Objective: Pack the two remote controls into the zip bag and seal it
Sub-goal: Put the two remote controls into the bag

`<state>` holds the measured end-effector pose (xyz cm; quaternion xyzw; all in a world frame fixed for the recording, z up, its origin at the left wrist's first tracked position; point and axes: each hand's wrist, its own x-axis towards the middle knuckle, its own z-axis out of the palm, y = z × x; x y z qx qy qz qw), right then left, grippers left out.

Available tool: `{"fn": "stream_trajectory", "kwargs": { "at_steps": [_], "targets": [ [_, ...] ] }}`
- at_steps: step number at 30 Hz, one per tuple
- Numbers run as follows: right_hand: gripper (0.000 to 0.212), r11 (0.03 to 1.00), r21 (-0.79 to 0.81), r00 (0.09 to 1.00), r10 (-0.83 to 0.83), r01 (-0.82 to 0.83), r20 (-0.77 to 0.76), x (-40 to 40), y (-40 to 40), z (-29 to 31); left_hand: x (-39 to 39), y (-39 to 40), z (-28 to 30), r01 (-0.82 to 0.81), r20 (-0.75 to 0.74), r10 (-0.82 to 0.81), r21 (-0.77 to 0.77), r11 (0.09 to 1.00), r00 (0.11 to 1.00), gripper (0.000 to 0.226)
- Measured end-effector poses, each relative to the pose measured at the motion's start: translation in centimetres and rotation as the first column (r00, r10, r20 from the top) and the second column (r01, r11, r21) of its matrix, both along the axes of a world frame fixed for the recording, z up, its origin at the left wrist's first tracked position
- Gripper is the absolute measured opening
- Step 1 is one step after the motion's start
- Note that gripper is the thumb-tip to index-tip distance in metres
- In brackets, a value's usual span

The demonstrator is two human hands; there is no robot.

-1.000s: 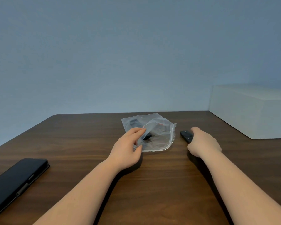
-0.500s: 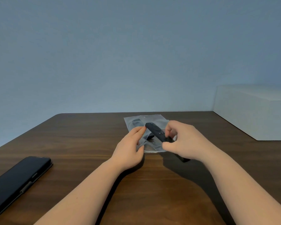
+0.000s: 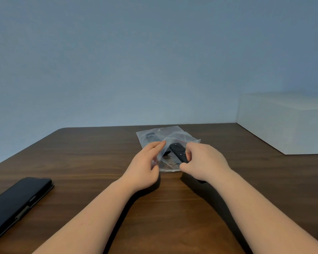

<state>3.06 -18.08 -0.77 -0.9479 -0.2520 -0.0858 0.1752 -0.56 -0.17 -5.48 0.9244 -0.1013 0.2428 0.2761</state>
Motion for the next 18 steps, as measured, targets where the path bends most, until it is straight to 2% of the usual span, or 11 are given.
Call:
{"fn": "stream_trajectory", "kwargs": {
  "at_steps": [5, 9, 12, 15, 18],
  "targets": [
    [0.016, 0.997, 0.042, 0.991, -0.07, 0.066, 0.114, 1.4, 1.3, -1.4, -0.2, -0.1, 0.1, 0.032, -0.004, -0.032, -0.005, 0.999, 0.999, 0.07],
    [0.009, 0.997, 0.051, 0.992, -0.067, 0.062, 0.106, 2.1, 2.0, -2.4, -0.2, -0.1, 0.2, 0.033, -0.022, -0.033, 0.01, 0.999, 0.999, 0.07],
    [0.02, 0.998, 0.045, 0.995, -0.052, 0.048, 0.087, 2.2, 1.8, -2.4, -0.2, 0.0, 0.1, 0.035, -0.034, -0.034, 0.011, 0.999, 0.999, 0.07],
    [0.025, 0.999, -0.033, 1.0, -0.005, 0.005, -0.002, 2.1, 0.5, -1.4, -0.1, 0.0, 0.1, 0.033, -0.041, -0.033, 0.008, 0.999, 0.999, 0.07],
    [0.031, 0.986, -0.13, 0.971, 0.075, -0.106, -0.226, 2.0, -1.4, -0.6, -0.1, 0.0, 0.1, 0.026, -0.052, -0.025, 0.015, 1.0, 0.998, 0.068]
  ]
}}
